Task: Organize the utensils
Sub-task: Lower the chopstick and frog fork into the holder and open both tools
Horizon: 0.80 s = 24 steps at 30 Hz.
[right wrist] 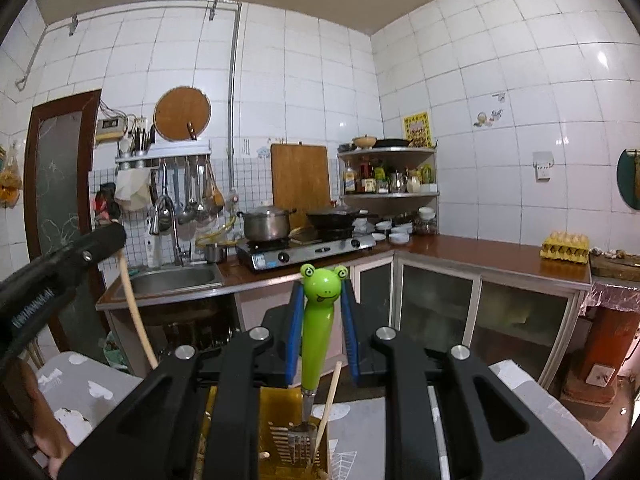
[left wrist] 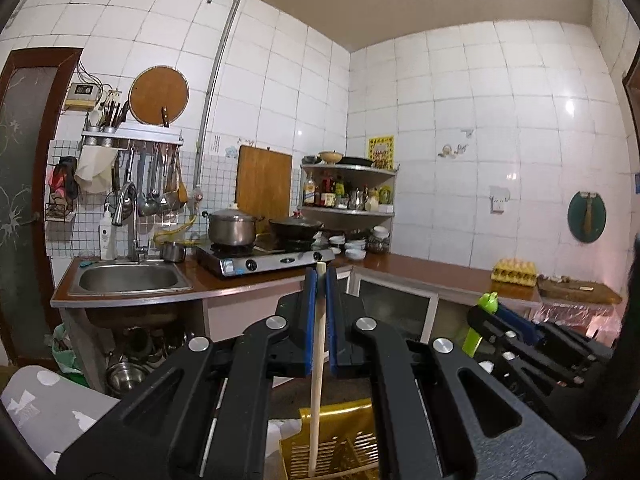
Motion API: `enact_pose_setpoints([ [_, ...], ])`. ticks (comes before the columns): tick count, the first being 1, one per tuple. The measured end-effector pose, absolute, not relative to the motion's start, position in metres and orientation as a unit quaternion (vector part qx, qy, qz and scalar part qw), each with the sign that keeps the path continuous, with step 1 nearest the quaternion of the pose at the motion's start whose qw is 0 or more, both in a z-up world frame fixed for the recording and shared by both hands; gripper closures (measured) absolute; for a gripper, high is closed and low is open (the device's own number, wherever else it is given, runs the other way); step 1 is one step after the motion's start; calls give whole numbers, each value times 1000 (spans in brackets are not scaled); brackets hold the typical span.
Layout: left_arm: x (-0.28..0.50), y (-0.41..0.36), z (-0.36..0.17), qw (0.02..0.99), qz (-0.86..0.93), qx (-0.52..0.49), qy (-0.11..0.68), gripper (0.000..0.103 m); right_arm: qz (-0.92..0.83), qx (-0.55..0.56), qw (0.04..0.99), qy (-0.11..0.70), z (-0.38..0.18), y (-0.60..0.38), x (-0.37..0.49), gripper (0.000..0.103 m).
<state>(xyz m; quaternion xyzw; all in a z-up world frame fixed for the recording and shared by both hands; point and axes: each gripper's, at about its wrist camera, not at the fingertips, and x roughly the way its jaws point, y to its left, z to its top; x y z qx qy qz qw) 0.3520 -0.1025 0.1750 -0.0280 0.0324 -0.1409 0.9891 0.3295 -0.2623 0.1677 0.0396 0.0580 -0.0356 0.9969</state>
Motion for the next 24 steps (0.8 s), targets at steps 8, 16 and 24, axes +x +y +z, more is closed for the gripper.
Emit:
enact_pose_setpoints([
  [8, 379, -102, 135, 988, -136, -23, 75, 99, -28, 25, 995, 89, 145, -260, 341, 84],
  [16, 377, -97, 111, 986, -127, 0, 109, 99, -23, 19, 990, 139, 125, -261, 345, 84],
  [24, 365, -74, 115, 981, -125, -12, 149, 87, -26, 16, 974, 224, 118, -264, 357, 84],
])
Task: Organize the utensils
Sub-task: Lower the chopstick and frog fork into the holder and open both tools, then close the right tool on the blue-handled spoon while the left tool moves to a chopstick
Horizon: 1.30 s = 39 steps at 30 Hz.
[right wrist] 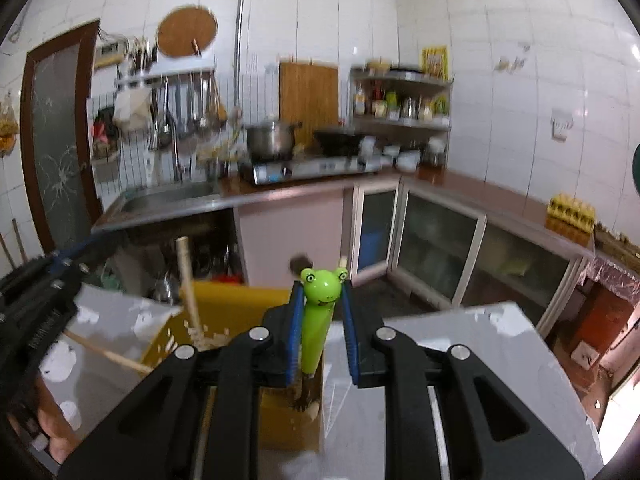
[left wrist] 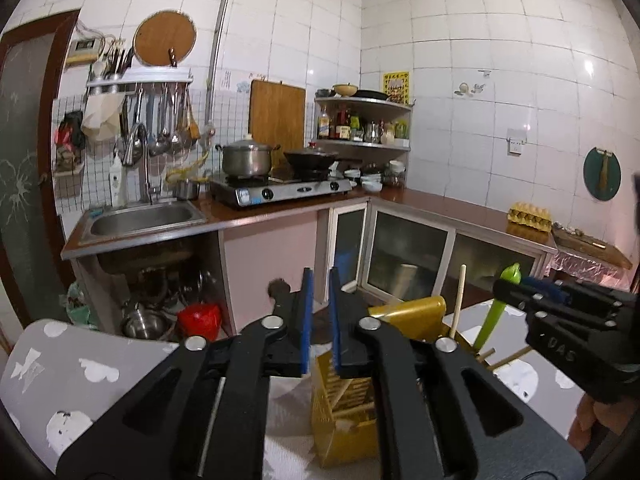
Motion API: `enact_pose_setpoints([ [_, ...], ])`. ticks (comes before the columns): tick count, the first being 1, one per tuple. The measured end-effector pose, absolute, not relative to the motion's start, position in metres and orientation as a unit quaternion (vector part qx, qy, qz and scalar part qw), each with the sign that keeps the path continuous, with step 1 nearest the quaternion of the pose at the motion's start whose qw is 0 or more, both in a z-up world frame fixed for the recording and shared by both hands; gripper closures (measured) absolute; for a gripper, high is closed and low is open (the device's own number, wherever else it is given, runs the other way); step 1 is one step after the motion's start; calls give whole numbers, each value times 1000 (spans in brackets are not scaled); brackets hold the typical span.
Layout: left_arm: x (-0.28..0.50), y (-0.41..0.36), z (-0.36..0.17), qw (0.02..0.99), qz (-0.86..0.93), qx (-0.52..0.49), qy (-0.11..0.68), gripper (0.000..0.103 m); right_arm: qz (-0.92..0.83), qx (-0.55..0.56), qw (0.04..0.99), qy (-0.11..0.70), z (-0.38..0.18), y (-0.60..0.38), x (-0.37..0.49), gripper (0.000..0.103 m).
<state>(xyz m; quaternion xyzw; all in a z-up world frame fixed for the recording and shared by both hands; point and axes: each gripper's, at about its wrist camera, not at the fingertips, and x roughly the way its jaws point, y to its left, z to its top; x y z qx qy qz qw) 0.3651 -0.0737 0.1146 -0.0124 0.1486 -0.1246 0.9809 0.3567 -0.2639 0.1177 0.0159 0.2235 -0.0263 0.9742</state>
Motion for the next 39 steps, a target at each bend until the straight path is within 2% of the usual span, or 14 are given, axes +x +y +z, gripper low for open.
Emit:
enact_pose_setpoints([
  [1, 362, -70, 118, 980, -124, -13, 153, 82, -27, 17, 972, 234, 116, -265, 357, 83],
  [3, 354, -63, 123, 981, -116, -14, 157, 63, -21, 26, 968, 248, 115, -270, 354, 82],
  [4, 350, -60, 126, 981, -114, -15, 157, 60, -23, 27, 968, 250, 117, -271, 352, 81],
  [5, 344, -54, 131, 981, -109, -15, 157, 53, -26, 27, 967, 250, 119, -272, 349, 73],
  [6, 340, -50, 133, 982, -106, -15, 156, 48, -29, 27, 968, 248, 122, -273, 343, 58],
  [7, 333, -44, 137, 983, -102, -16, 153, 44, -33, 28, 969, 242, 125, -274, 337, 53],
  [9, 320, -32, 143, 984, -94, -19, 149, 32, -38, 27, 971, 236, 133, -274, 325, 51],
  [12, 301, -14, 147, 985, -86, -27, 151, 22, -48, 29, 971, 231, 140, -276, 305, 43],
  [15, 284, 0, 145, 985, -74, -26, 154, 11, -55, 22, 970, 236, 137, -276, 283, 39],
  [19, 267, 14, 129, 983, -61, -25, 169, 5, -71, 18, 966, 249, 115, -274, 256, 36],
  [30, 241, 29, 50, 971, -47, -10, 236, 5, -112, 44, 935, 334, 15, -270, 202, 36],
  [39, 227, 31, 17, 961, -52, 1, 271, 5, -147, 64, 906, 390, -33, -266, 168, 36],
])
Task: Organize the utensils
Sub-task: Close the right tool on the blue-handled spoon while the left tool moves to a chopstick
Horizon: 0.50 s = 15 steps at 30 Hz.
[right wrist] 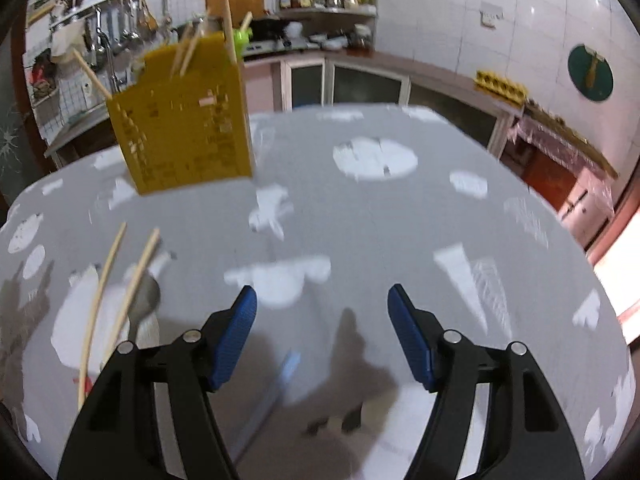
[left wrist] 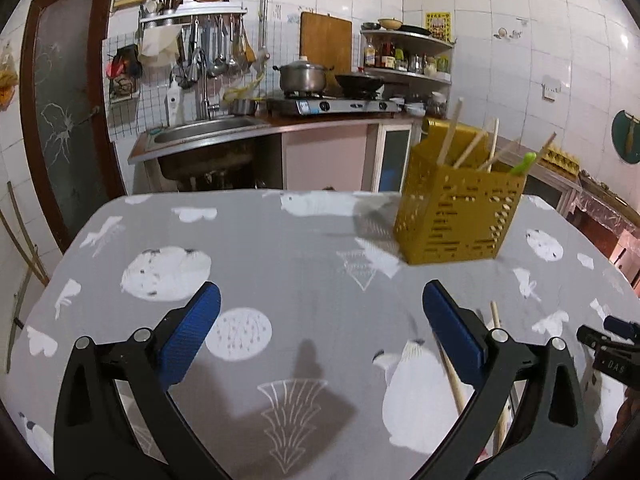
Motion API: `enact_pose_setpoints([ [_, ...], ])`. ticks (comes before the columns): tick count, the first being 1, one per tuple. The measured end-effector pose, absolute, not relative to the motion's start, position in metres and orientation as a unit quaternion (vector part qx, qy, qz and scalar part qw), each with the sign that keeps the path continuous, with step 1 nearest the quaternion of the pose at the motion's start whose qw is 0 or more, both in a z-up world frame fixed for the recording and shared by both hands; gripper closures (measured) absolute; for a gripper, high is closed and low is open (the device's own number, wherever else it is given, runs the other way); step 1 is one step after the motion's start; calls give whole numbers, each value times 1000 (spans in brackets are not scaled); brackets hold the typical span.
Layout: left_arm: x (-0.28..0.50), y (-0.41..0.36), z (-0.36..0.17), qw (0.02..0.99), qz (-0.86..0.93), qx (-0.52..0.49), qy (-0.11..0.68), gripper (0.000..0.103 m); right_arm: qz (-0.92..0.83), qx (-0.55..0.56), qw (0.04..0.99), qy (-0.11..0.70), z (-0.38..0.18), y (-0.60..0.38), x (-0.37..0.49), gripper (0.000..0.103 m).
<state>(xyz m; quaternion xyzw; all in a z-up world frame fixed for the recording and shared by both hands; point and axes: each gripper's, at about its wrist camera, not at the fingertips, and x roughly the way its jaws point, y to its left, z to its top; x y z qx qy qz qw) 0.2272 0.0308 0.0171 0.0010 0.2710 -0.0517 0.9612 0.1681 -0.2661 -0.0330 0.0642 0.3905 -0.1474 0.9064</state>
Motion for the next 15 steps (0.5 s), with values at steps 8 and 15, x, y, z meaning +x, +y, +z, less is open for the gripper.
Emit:
enact_pose_setpoints([
  [8, 222, 30, 11, 959, -53, 4, 278, 5, -141, 71, 886, 436, -48, -251, 160, 68],
  [15, 226, 26, 9, 955, -58, -7, 290, 5, -128, 80, 880, 451, -56, -248, 175, 89],
])
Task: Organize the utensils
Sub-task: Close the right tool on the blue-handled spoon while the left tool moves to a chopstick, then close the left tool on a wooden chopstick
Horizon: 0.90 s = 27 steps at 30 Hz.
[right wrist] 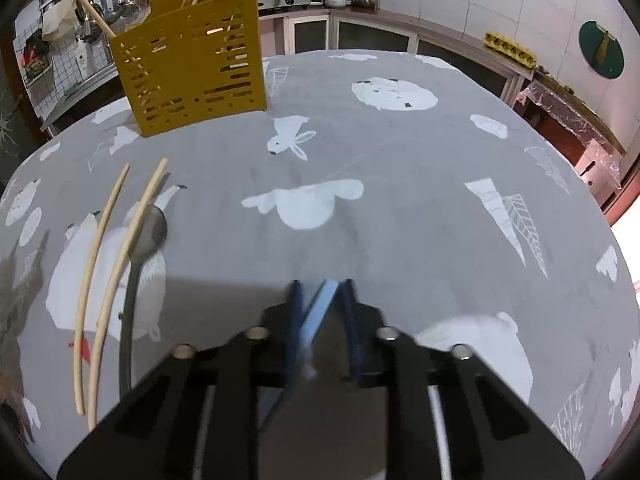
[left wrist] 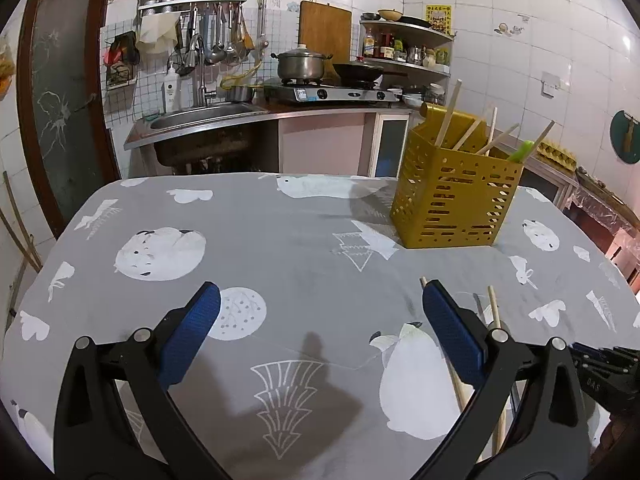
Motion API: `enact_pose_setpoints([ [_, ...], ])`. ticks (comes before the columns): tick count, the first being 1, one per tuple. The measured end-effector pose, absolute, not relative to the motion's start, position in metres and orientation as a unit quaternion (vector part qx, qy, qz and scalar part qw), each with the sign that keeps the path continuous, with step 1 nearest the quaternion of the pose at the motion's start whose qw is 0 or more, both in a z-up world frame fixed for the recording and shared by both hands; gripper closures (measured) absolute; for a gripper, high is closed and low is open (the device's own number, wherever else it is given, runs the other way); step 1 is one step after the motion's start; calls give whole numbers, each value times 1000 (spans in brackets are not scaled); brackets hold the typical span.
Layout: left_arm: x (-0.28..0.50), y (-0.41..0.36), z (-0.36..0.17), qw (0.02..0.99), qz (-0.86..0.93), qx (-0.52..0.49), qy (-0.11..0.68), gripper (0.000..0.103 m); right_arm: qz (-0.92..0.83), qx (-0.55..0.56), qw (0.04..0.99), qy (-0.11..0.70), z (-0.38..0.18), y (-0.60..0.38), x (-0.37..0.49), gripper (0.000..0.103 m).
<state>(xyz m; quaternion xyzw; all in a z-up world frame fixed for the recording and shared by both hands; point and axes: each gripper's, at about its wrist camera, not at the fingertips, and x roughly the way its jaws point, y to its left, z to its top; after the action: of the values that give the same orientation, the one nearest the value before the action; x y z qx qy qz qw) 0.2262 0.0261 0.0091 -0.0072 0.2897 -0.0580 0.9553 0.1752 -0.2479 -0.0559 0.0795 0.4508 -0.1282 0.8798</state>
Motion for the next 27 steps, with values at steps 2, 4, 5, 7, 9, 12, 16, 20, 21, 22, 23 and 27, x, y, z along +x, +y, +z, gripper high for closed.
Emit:
enact_pose_setpoints([
  [2, 228, 22, 8, 954, -59, -5, 293, 5, -114, 82, 882, 451, -54, -252, 183, 93],
  [4, 231, 18, 7, 953, -62, -4, 296, 5, -104, 82, 883, 450, -52, -256, 190, 95],
  [5, 233, 15, 6, 952, -62, -3, 299, 5, -101, 82, 884, 448, -50, -258, 194, 96],
  [7, 237, 8, 4, 949, -67, -3, 309, 5, -99, 81, 886, 445, -49, -263, 201, 96],
  [9, 241, 1, 1, 945, -69, -4, 319, 5, -93, 77, 888, 443, -48, -267, 209, 96],
  [12, 250, -11, -4, 940, -73, -9, 334, 5, -90, 73, 890, 441, -49, -273, 220, 96],
  [16, 266, -32, -18, 929, -66, -7, 365, 5, -81, 74, 894, 435, -52, -279, 230, 96],
  [20, 282, -46, -36, 908, -68, -21, 412, 6, -69, 76, 898, 429, -54, -282, 235, 96],
  [21, 285, -49, -41, 903, -72, -26, 422, 10, -67, 78, 898, 428, -55, -283, 235, 96],
  [22, 287, -52, -45, 900, -74, -26, 428, 12, -64, 80, 899, 427, -55, -284, 235, 96],
  [23, 289, -55, -47, 898, -76, -24, 432, 17, -62, 82, 899, 426, -56, -285, 235, 96],
  [27, 292, -71, -55, 893, -88, -8, 440, 28, -58, 86, 900, 423, -56, -286, 235, 96],
])
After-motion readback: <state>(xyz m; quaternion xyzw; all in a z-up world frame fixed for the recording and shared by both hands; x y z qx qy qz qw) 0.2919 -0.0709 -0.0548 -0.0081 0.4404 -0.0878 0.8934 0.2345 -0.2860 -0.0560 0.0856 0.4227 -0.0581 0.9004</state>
